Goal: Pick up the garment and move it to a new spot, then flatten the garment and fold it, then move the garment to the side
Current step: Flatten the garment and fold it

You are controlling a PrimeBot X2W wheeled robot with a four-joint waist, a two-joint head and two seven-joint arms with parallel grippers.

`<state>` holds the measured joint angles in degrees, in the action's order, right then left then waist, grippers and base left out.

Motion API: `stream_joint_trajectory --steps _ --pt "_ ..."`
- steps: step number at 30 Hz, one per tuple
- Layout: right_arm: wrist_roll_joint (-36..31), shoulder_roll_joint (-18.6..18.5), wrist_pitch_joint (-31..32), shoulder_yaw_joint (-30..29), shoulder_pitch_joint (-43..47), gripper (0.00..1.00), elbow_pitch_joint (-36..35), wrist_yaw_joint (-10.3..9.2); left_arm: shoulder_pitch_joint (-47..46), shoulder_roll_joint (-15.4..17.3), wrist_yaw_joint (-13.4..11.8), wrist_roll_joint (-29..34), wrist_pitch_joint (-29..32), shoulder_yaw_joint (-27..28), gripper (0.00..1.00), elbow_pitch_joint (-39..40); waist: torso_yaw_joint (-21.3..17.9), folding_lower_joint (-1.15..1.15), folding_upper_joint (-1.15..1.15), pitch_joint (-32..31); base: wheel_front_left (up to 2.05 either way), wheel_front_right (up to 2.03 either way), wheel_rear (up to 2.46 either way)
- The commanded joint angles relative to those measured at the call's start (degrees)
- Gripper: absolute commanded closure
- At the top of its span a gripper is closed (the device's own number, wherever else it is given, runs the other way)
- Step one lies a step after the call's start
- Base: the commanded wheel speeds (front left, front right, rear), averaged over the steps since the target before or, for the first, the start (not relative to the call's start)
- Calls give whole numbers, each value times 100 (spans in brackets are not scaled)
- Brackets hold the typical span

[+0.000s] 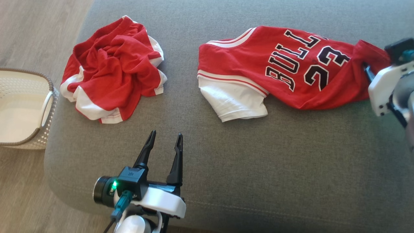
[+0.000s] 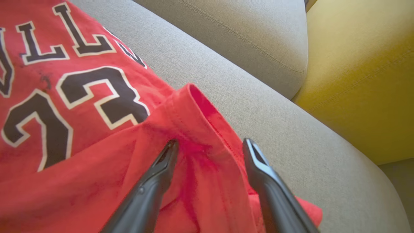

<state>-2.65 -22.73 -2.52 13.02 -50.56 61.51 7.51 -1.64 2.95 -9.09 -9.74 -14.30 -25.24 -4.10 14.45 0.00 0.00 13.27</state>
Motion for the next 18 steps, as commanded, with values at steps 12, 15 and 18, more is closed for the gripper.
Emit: stream_joint_trajectory --steps 12,15,18 --pt "399 -149 291 359 -203 43 -16 -2 -198 -7 -43 -33 -70 97 0 138 -16 0 0 26 0 0 0" --pt "502 -166 268 446 -203 89 -13 -2 -214 -7 -28 -17 -70 97 0 121 -8 0 0 29 0 0 0" --pt "595 -195 206 525 -213 100 -22 -2 -235 -7 -27 -2 -70 104 0 113 2 0 0 27 0 0 0"
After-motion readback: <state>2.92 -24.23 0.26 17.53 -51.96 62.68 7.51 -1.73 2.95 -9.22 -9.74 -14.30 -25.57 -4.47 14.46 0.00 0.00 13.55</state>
